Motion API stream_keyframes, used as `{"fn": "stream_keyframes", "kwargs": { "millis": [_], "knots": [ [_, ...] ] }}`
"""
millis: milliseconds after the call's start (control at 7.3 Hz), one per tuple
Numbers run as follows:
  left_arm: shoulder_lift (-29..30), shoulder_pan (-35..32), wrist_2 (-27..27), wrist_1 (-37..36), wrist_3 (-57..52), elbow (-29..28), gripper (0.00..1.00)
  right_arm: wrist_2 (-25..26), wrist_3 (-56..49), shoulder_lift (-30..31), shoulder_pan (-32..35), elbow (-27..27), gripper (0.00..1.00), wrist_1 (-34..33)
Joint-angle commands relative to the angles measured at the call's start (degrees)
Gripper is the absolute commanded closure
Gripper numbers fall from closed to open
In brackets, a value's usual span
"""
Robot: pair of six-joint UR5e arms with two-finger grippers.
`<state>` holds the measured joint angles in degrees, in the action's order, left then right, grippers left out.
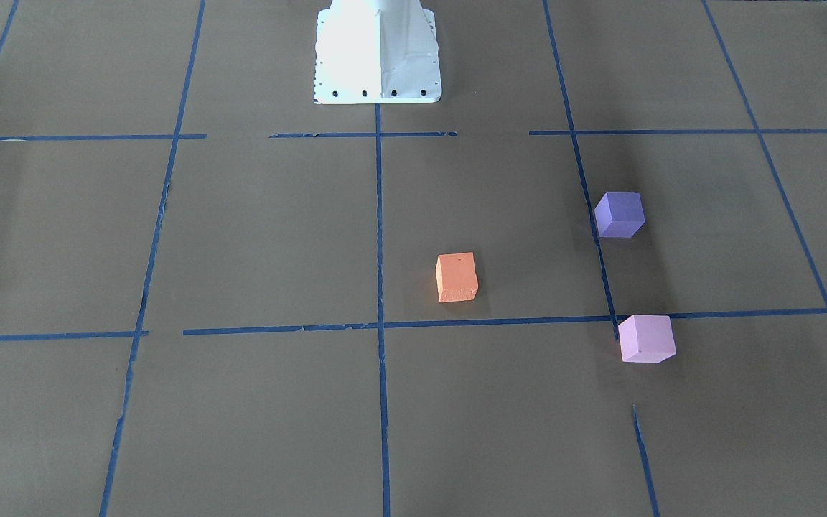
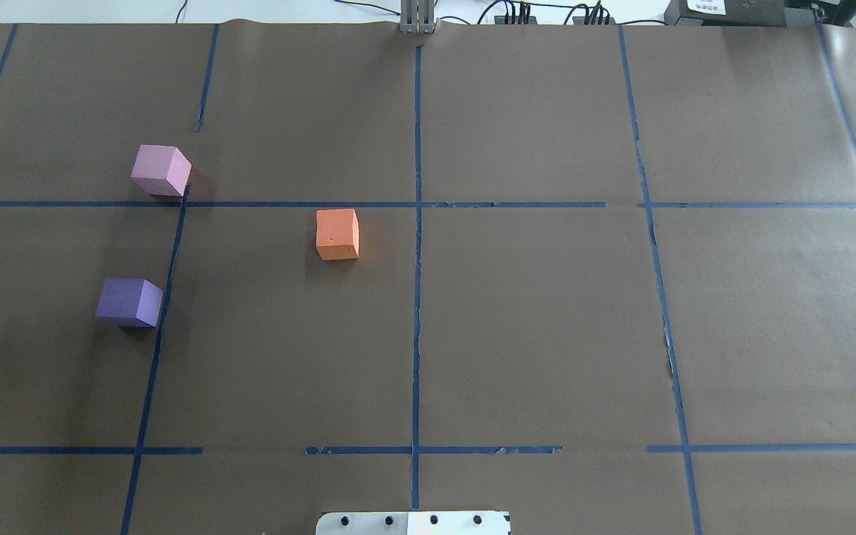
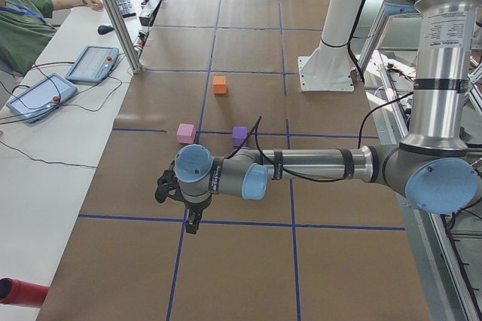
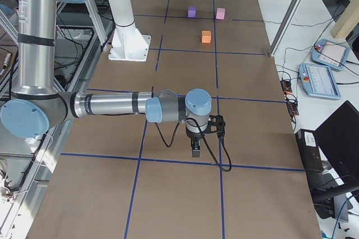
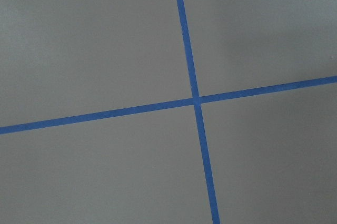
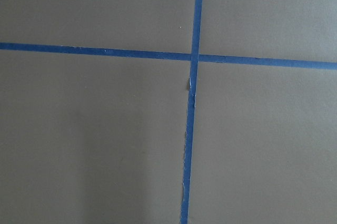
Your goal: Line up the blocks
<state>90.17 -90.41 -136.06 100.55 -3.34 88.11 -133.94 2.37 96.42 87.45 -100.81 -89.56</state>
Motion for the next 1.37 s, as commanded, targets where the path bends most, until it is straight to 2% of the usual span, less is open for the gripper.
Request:
{"fn": "stream_keyframes", "kwargs": {
  "millis": [0,274,411,685,822,959,1233],
  "knots": [
    [0.3,0.1,0.0,0.2,0.4,2.3,0.00,0.0,0.0,0.0,0.0,0.0,0.00,0.0],
    [0.5,2.4,-0.1,0.5,0.4,3.0,0.00,0.0,0.0,0.0,0.0,0.0,0.00,0.0],
    [1.9,6.3,-0.1,1.0,0.5,3.6,0.00,0.0,0.0,0.0,0.0,0.0,0.00,0.0],
    [8.2,11.9,-0.1,1.1,3.5,3.8,0.00,0.0,0.0,0.0,0.0,0.0,0.00,0.0],
    [10.4,14.2,-0.1,2.1,10.4,5.4,0.00,0.0,0.0,0.0,0.0,0.0,0.00,0.0],
    [15.2,19.0,0.0,2.2,18.6,5.5,0.00,0.0,0.0,0.0,0.0,0.0,0.00,0.0],
    [24.7,29.2,0.7,3.0,41.4,4.9,0.00,0.0,0.0,0.0,0.0,0.0,0.00,0.0]
  ]
}}
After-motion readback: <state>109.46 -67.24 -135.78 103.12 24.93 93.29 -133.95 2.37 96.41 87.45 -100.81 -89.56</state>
